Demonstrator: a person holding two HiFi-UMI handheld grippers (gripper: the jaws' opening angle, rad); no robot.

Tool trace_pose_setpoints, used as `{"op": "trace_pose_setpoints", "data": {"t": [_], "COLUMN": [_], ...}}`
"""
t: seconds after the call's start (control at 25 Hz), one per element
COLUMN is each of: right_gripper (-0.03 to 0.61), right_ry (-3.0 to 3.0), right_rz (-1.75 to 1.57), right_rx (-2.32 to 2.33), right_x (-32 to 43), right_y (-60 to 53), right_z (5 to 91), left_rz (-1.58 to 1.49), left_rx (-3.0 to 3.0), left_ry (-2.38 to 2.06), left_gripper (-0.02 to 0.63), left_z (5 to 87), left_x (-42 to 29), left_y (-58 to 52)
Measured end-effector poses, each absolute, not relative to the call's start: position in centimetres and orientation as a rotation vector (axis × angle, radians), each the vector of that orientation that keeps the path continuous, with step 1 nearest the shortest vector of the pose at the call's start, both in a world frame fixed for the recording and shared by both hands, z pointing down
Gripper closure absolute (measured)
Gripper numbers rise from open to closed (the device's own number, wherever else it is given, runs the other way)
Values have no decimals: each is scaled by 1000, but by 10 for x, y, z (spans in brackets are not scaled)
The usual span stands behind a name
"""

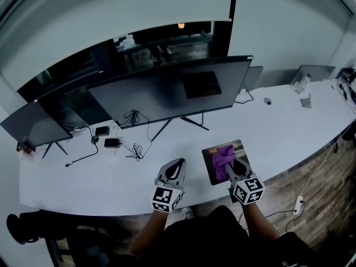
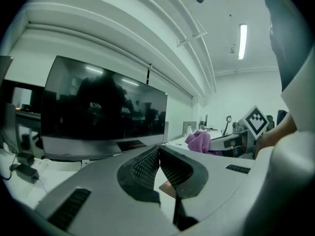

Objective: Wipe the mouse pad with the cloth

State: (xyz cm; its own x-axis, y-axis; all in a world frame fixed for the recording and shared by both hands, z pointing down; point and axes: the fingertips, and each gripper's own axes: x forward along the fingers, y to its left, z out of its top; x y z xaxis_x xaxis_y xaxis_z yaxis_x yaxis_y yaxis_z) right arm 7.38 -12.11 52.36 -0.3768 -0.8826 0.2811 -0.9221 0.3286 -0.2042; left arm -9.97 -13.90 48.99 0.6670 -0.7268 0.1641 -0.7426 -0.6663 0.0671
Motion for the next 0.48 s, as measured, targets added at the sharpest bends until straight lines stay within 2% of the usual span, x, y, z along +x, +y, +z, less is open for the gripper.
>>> {"op": "trace_pose_setpoints", "data": {"t": [0.48], "right_gripper": [482], "right_ry": [-2402], "right_rz": [558], "right_rx": [1582], "right_x": [77], "right_y": [-162], "right_z": [565], "left_rz": [264], "left_rx": [2621], "left_ry": [-1379], "left_gripper": [592], "left_z": [520], "left_x": [-124], "left_y": [-168]}}
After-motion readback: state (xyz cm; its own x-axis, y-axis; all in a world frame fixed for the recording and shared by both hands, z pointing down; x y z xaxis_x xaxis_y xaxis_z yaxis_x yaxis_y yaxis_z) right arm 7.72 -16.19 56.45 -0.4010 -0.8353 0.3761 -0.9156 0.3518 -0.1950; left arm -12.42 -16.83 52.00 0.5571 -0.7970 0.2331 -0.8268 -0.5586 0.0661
